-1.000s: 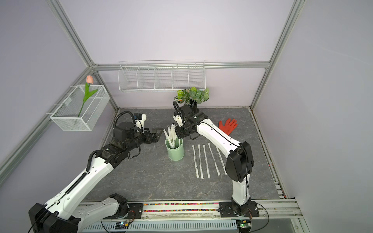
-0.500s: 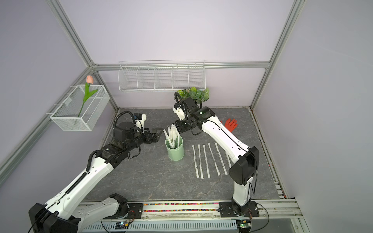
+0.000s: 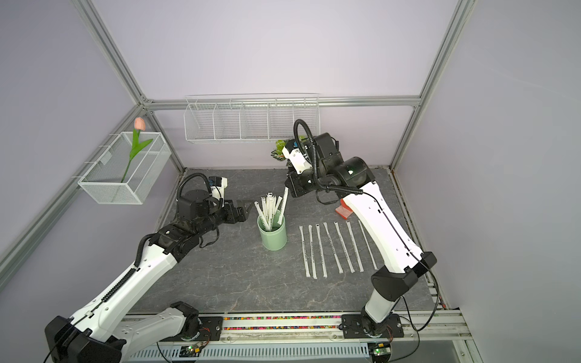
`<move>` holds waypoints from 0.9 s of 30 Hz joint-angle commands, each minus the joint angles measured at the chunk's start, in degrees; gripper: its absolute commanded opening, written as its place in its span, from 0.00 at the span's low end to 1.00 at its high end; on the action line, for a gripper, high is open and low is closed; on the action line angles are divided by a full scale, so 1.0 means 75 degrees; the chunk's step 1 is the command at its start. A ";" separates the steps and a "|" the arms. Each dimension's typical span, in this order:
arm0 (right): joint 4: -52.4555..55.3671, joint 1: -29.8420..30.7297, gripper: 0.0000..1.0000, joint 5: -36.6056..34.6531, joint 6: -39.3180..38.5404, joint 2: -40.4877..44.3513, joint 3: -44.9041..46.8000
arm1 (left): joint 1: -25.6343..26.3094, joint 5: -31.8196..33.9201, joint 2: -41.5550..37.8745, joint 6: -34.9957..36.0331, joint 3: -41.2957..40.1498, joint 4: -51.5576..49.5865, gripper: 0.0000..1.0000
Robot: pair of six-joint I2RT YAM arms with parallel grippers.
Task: Take the straws out of the storage container
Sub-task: Pick up the straw from the container.
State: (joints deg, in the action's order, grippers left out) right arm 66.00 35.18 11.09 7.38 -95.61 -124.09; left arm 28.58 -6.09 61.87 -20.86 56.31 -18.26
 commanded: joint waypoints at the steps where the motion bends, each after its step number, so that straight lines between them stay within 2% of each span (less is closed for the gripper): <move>1: 0.0878 -0.0364 0.08 0.0516 -0.0236 0.0236 -0.0104 | 0.0046 -0.0067 0.0058 -0.0044 0.0030 0.0076 1.00; 11: 0.2456 -0.0770 0.08 0.0282 -0.0682 -0.0343 0.0280 | 0.0042 -0.0105 0.0101 -0.0053 0.0030 0.0081 1.00; 16: 0.2532 -0.0798 0.08 0.0481 -0.0750 -0.0988 0.0767 | 0.0042 -0.0111 0.0092 -0.0065 0.0029 0.0086 1.00; 27: 0.1736 -0.0786 0.08 0.1171 -0.0761 -0.2257 0.1662 | 0.0045 -0.0091 0.0060 -0.0048 0.0027 0.0069 1.00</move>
State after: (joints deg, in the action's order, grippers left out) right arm 80.53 29.50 16.69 2.74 -111.68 -113.14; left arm 28.58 -6.33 62.28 -20.95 56.31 -18.26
